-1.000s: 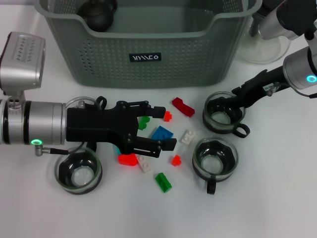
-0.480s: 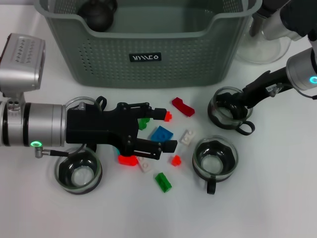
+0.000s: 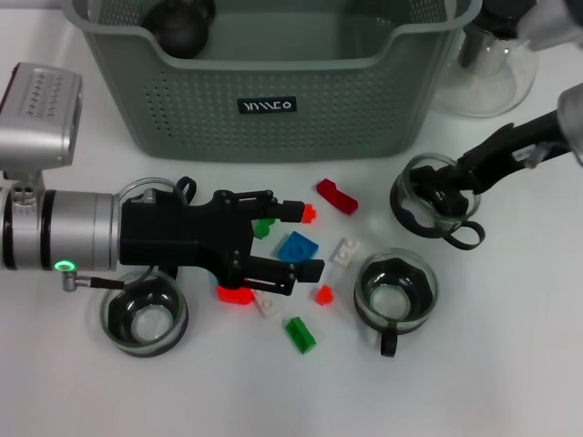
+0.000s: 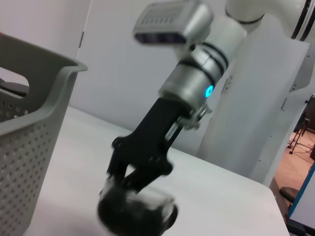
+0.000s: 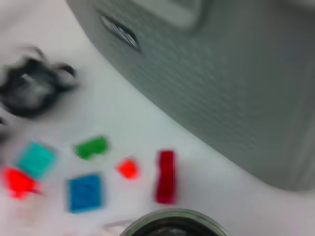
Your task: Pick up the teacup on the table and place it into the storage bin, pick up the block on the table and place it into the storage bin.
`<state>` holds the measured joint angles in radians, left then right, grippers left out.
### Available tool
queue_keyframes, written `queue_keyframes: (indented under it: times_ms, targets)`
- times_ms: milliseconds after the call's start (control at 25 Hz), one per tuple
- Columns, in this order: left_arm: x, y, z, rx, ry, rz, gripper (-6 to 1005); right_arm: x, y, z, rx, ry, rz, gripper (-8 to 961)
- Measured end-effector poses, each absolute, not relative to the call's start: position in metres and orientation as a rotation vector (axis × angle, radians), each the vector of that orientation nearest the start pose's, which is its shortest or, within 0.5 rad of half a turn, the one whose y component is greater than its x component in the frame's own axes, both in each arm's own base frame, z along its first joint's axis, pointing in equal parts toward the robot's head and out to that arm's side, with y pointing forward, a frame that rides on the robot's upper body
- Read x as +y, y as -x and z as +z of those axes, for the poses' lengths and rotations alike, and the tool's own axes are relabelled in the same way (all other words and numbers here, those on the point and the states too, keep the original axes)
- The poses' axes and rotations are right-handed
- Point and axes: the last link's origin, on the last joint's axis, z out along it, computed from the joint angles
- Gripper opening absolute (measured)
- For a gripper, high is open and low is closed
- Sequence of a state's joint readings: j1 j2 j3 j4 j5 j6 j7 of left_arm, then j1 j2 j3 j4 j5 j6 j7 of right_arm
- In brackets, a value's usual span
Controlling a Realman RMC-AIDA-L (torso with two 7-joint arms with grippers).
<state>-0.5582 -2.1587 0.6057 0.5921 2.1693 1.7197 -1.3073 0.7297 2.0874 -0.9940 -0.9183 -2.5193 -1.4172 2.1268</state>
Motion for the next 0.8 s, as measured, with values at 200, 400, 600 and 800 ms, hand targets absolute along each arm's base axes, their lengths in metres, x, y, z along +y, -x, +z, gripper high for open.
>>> queue_keyframes:
  times_ms: [200, 400, 600, 800]
  targets:
    - [0.290, 0.244, -0.042, -0.611, 2.956, -0.811, 863, 0.375, -0.193, 0.034, 0.939, 2.807, -0.003, 65]
    - [0.289, 0.244, -0.042, -0.609, 2.965, -0.819, 862, 0.375, -0.155, 0.075, 0.865, 2.884, 0.326, 65]
    - [0.289, 0.243, -0.043, -0.613, 2.963, -0.828, 860, 0.391, -0.118, 0.102, 0.765, 2.871, 0.618, 65]
    - [0.289, 0.242, -0.043, -0.615, 2.960, -0.835, 859, 0.437, -0.083, 0.100, 0.705, 2.690, 0.592, 66]
